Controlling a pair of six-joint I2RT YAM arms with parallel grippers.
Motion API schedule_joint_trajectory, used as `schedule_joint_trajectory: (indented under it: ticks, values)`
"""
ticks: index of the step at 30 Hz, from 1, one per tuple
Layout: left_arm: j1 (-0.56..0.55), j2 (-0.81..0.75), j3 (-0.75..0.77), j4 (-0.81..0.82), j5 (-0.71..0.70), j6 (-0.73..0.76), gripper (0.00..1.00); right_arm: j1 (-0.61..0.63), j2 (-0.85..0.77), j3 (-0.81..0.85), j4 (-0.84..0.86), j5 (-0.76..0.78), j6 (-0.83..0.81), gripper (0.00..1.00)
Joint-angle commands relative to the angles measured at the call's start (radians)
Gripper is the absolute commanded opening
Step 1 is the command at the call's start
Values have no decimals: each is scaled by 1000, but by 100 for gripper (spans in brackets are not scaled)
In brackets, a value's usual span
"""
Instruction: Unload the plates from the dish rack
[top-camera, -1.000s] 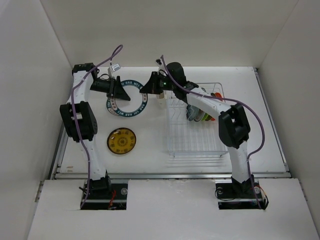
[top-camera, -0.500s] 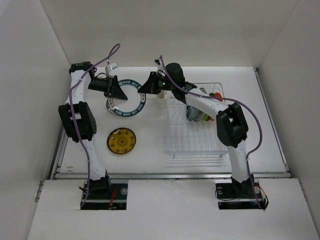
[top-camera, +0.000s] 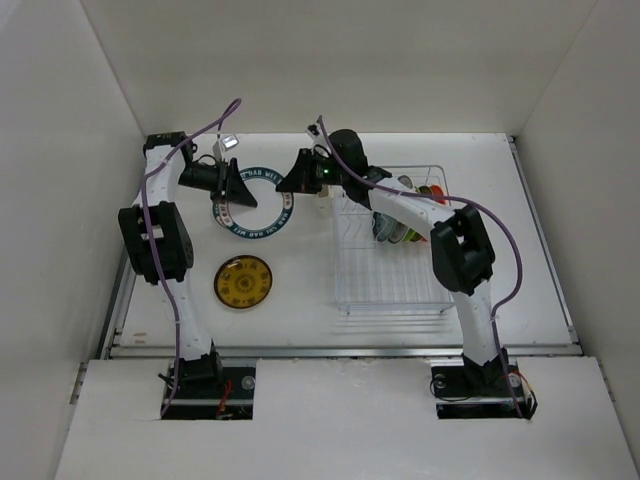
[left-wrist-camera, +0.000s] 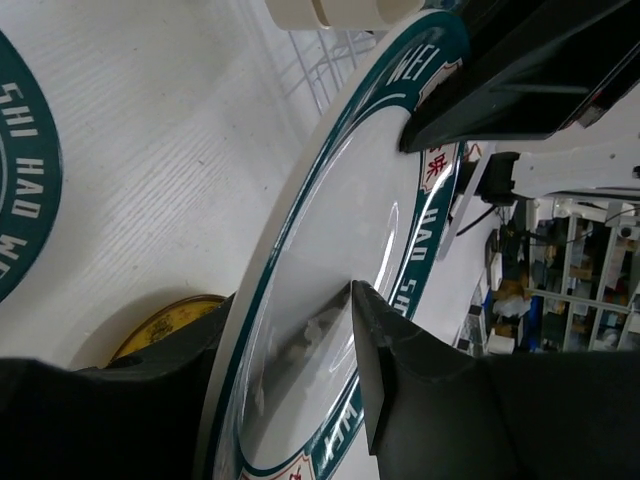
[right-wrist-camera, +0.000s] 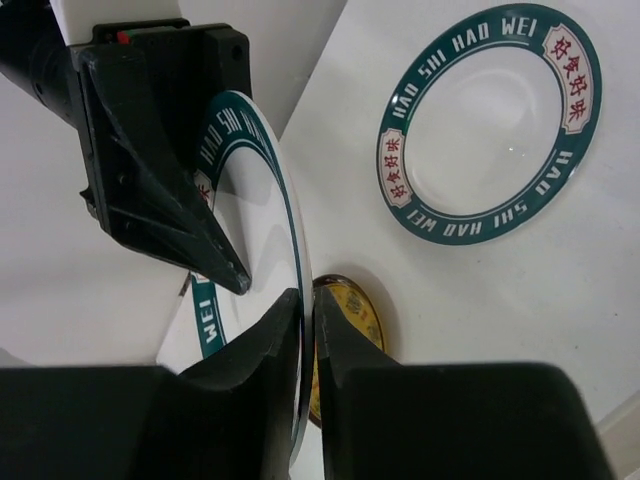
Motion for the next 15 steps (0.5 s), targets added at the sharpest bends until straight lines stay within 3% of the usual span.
schedule_joint_trajectory:
  ticks: [1, 2, 5, 6, 9, 11, 15]
  values:
    - [-41, -86, 18, -103, 163, -10, 0, 64, -12, 18, 57, -11, -16, 19]
    - [-41, -86, 18, -103, 163, -21, 0, 64, -12, 18, 45, 1, -16, 28]
    - [-41, -86, 18, -75, 154, -47, 0, 64, -12, 37, 13, 10, -37, 37]
    - [-41, -86, 18, -62, 144, -62, 0, 64, -12, 37, 2, 24, -37, 50]
    - [-41, -98, -16, 36, 98, -149, 0, 64, -34, 46, -47, 81, -59, 75]
    - [-32, -113, -67, 176, 29, -284, 0, 64, -49, 46, -75, 154, -59, 82]
    - [-32, -127, -90, 267, -21, -358, 0, 64, -80, 66, -182, 286, -77, 93]
